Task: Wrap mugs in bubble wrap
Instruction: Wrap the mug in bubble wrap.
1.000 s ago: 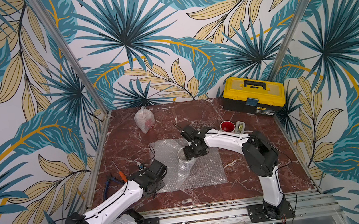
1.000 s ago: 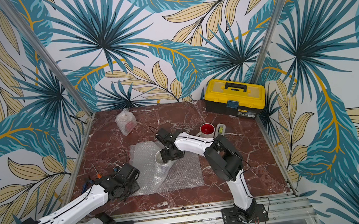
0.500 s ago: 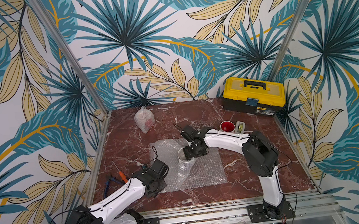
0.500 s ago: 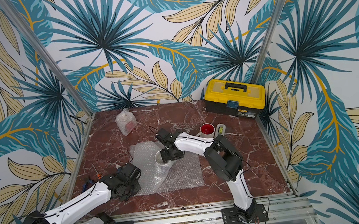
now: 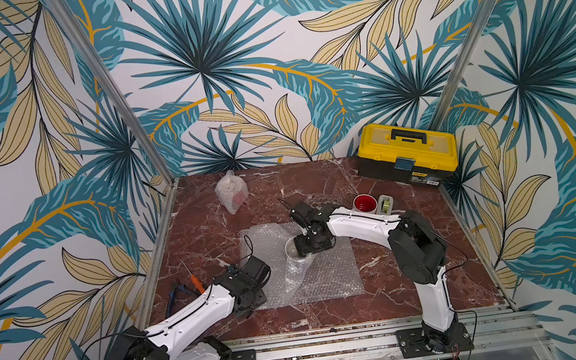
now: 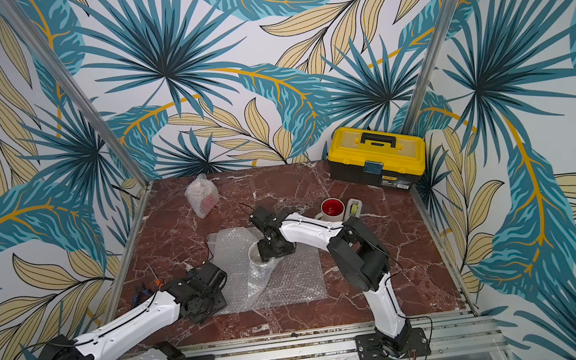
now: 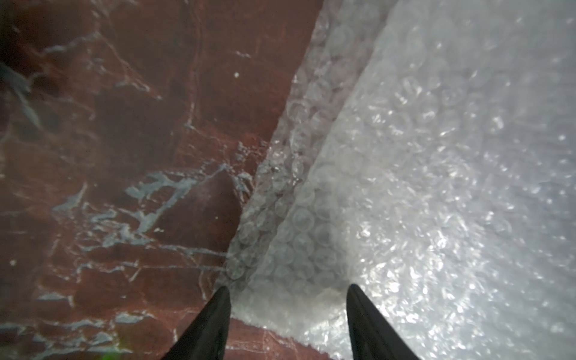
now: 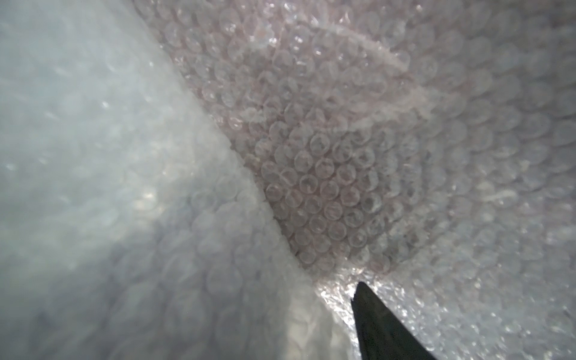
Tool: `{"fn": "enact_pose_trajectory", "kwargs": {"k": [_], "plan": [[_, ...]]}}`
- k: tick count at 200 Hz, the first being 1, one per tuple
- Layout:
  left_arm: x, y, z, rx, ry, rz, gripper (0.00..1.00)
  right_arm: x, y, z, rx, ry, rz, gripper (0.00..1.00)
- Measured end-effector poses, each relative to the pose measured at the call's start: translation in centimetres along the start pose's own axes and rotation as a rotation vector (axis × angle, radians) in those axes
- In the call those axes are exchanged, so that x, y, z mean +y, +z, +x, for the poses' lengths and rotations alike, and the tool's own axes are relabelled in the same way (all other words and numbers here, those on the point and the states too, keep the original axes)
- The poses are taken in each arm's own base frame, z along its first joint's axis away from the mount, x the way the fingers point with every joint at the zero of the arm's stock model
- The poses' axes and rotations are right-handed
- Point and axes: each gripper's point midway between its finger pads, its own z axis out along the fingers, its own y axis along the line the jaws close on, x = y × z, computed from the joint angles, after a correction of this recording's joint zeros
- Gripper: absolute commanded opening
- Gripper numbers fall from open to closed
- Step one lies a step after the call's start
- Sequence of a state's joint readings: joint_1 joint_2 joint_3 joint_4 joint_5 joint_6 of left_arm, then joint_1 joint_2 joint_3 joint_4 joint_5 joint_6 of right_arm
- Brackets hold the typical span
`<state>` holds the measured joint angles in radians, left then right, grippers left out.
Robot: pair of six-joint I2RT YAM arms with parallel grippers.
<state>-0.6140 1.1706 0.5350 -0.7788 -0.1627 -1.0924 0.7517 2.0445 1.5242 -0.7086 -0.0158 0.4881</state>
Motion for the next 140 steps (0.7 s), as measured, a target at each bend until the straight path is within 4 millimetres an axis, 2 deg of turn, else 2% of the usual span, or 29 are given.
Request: {"fn": "enact_pose_trajectory", "kwargs": {"k": [27, 52, 77, 92, 101, 140], "plan": [[-0.3, 0.3, -0.1, 0.005, 0.008, -0.008, 0.4, 0.1, 0.0, 0.0, 0.002, 0.0, -0.003, 0.7], [-0.7, 0.3, -0.2, 0.007, 0.012, 0.0, 0.35, 0.1, 0.0, 0.0, 0.002, 0.0, -0.003, 0.71], [-0.8, 0.1, -0.3, 0.002, 0.018, 0.01, 0.35, 0.1, 0.0, 0.0, 0.002, 0.0, -0.003, 0.7], [-0.9, -0.1, -0.3, 0.002, 0.021, 0.017, 0.43, 0.1, 0.0, 0.0, 0.002, 0.0, -0.003, 0.7], [-0.9, -0.3, -0.3, 0.004, 0.027, 0.018, 0.45, 0.1, 0.0, 0.0, 0.002, 0.0, -0.003, 0.7], [-1.0, -0.9, -0.4, 0.004, 0.028, 0.022, 0.36, 0.1, 0.0, 0.0, 0.002, 0.0, -0.003, 0.7]]}}
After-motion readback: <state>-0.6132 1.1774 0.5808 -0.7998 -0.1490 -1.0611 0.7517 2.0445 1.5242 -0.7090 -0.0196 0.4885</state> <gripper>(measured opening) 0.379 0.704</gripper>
